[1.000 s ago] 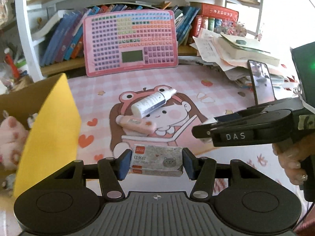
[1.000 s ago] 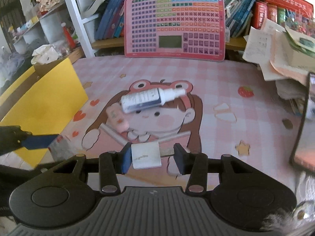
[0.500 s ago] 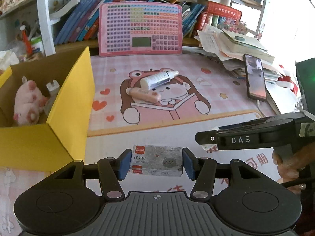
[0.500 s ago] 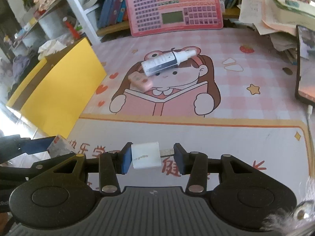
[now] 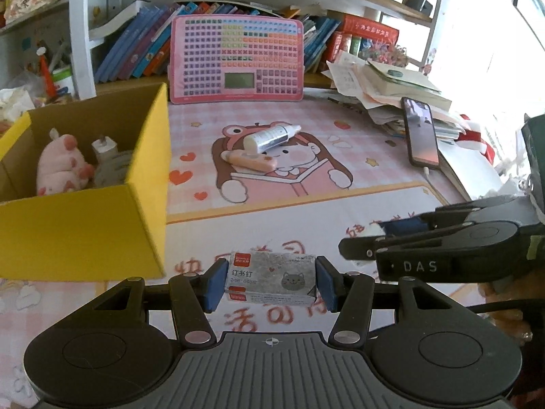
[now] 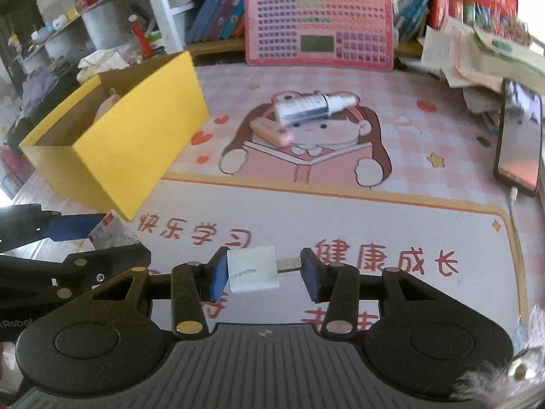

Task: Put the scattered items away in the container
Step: 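Lift the staple box and plug with both tools toward the yellow box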

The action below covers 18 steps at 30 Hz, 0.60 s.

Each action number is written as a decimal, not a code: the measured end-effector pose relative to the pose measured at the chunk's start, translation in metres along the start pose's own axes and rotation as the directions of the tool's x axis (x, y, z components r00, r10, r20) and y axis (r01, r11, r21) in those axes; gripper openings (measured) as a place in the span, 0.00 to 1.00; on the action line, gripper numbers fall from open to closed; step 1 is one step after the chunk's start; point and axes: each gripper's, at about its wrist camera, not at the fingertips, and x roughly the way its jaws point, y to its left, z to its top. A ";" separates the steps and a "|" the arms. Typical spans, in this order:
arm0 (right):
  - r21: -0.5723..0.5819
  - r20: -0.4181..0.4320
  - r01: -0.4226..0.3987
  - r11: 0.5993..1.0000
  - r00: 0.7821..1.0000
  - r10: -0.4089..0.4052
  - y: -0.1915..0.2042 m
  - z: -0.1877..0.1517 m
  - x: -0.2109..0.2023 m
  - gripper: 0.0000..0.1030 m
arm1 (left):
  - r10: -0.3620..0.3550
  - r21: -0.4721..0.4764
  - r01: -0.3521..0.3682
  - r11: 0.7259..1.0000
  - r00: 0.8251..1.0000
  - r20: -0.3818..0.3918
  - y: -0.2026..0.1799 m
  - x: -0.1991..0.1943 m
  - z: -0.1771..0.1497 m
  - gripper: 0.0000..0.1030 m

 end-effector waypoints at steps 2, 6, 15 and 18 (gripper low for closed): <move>-0.006 0.010 0.010 1.000 1.000 -0.010 0.013 -0.003 -0.005 0.41 | -0.004 0.002 0.004 1.000 1.000 0.005 0.009 -0.010 -0.006 0.52; -0.008 0.015 0.029 1.000 0.999 -0.029 0.040 -0.011 -0.013 0.41 | -0.005 -0.014 0.005 1.000 1.000 0.003 0.032 -0.030 -0.019 0.52; 0.008 0.031 0.066 0.998 0.997 -0.066 0.098 -0.041 -0.032 0.41 | -0.023 -0.018 0.023 1.000 1.000 -0.002 0.072 -0.069 -0.047 0.52; 0.011 0.039 0.078 0.997 0.996 -0.078 0.116 -0.049 -0.036 0.41 | -0.035 -0.004 0.035 0.999 0.999 0.004 0.082 -0.080 -0.055 0.52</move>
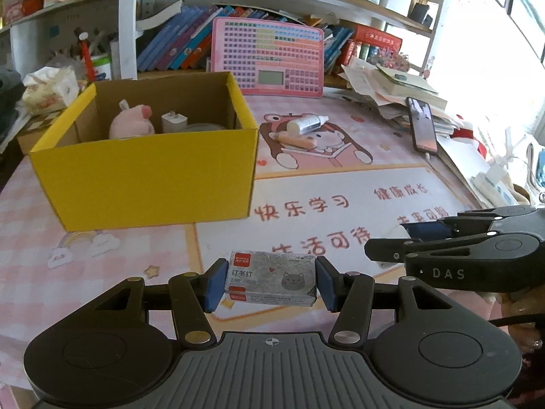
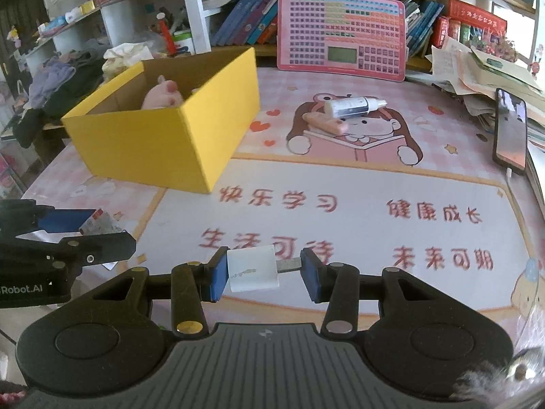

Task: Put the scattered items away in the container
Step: 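Lift the staple box and plug with both tools toward the yellow box, then carry the staple box with the left tool while the right tool carries the plug over the box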

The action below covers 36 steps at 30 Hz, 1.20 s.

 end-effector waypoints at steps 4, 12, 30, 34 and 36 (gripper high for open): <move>-0.004 0.004 0.019 1.000 1.000 -0.019 0.022 -0.010 -0.006 0.41 | -0.004 0.003 0.004 1.000 1.000 0.005 0.015 -0.013 -0.009 0.52; -0.042 0.017 0.023 0.999 1.000 -0.022 0.061 -0.019 -0.014 0.41 | 0.005 -0.014 -0.005 1.000 1.000 0.016 0.043 -0.034 -0.024 0.52; -0.129 0.014 -0.016 0.992 1.000 0.018 0.109 -0.013 -0.007 0.41 | 0.047 -0.053 -0.045 0.998 0.998 0.049 0.080 -0.057 -0.036 0.52; -0.143 0.012 -0.028 0.989 0.999 0.030 0.119 -0.010 -0.003 0.41 | 0.062 -0.067 -0.058 0.996 0.996 0.056 0.090 -0.061 -0.036 0.52; -0.150 0.013 -0.034 0.988 0.999 0.036 0.123 -0.008 0.000 0.41 | 0.069 -0.072 -0.064 0.995 0.996 0.060 0.095 -0.062 -0.036 0.52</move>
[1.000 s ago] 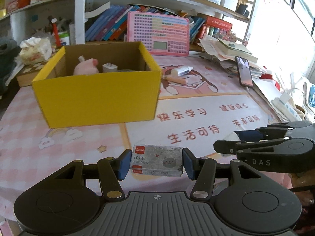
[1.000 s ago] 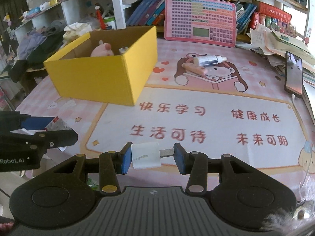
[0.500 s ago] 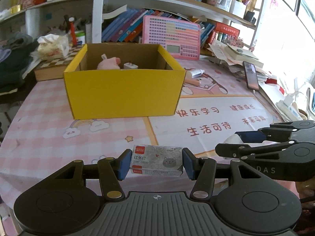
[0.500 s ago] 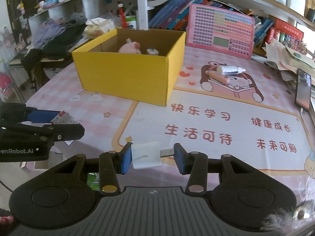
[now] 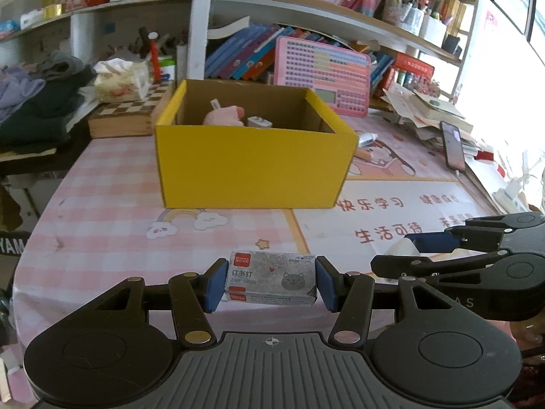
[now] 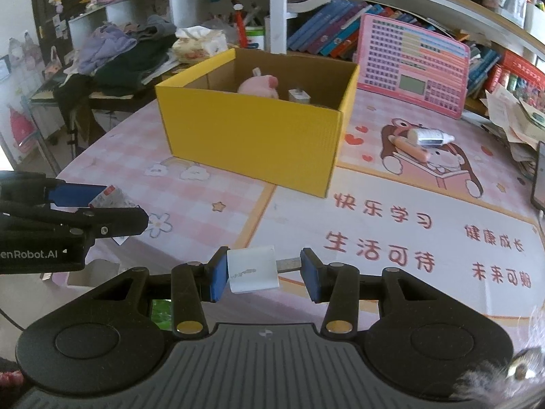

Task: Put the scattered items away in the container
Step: 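Carry the staple box with the left tool while the right tool carries the plug over the box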

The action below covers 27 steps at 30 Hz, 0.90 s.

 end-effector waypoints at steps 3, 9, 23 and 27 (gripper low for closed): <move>-0.008 0.002 -0.009 1.000 1.000 0.009 0.005 0.005 0.005 0.41 | 0.010 -0.007 -0.010 1.000 1.000 0.004 0.008 -0.001 0.000 0.52; -0.037 0.007 -0.025 0.999 1.000 0.025 0.017 0.014 0.013 0.41 | 0.027 -0.023 -0.027 0.999 0.999 0.019 0.020 -0.003 0.002 0.52; -0.088 0.129 0.022 0.996 0.992 -0.010 0.002 0.066 0.017 0.41 | 0.013 0.010 -0.015 1.000 0.989 0.150 0.025 0.009 0.051 0.52; -0.081 0.170 0.029 0.996 0.985 -0.014 -0.014 0.093 0.021 0.41 | 0.020 0.007 -0.022 1.000 0.980 0.198 0.026 0.021 0.076 0.52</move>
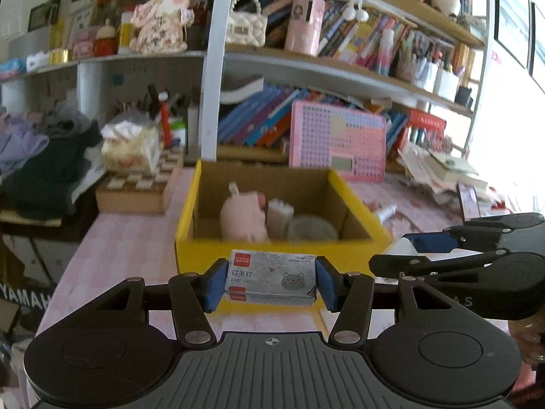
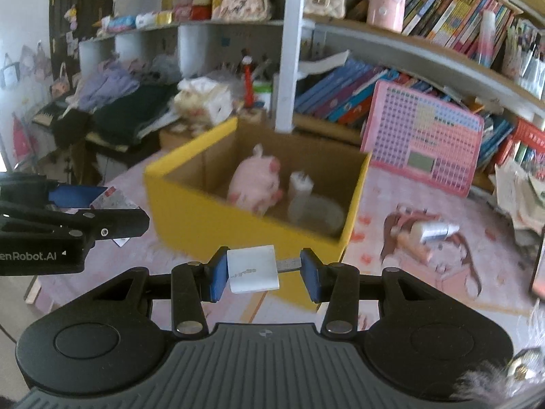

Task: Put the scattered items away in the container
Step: 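Carry the staple box with the left tool while the right tool carries the plug over the box, then lower the staple box and plug into the box and open both tools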

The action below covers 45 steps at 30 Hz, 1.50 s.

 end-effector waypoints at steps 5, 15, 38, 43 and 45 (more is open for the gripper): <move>0.016 0.033 -0.008 1.000 0.999 0.008 -0.022 0.033 0.023 0.41 | 0.008 0.034 -0.008 0.999 1.000 0.018 -0.005 0.029 0.024 0.52; 0.074 -0.032 -0.049 0.996 0.998 0.052 -0.058 0.067 0.092 0.41 | 0.019 0.035 -0.017 0.999 0.998 -0.068 -0.018 0.096 0.039 0.52; 0.125 -0.368 -0.153 0.980 0.910 0.189 -0.067 0.096 0.238 0.41 | 0.002 -0.002 -0.003 1.000 0.952 -0.307 -0.023 0.189 0.037 0.53; 0.170 -0.349 -0.155 0.973 0.914 0.207 -0.074 0.095 0.239 0.54 | 0.002 -0.020 -0.009 1.000 0.953 -0.302 -0.020 0.192 0.033 0.70; 0.172 -0.337 -0.150 0.974 0.920 0.202 -0.076 0.096 0.236 0.54 | -0.002 -0.035 -0.008 0.999 0.958 -0.286 -0.018 0.189 0.033 0.71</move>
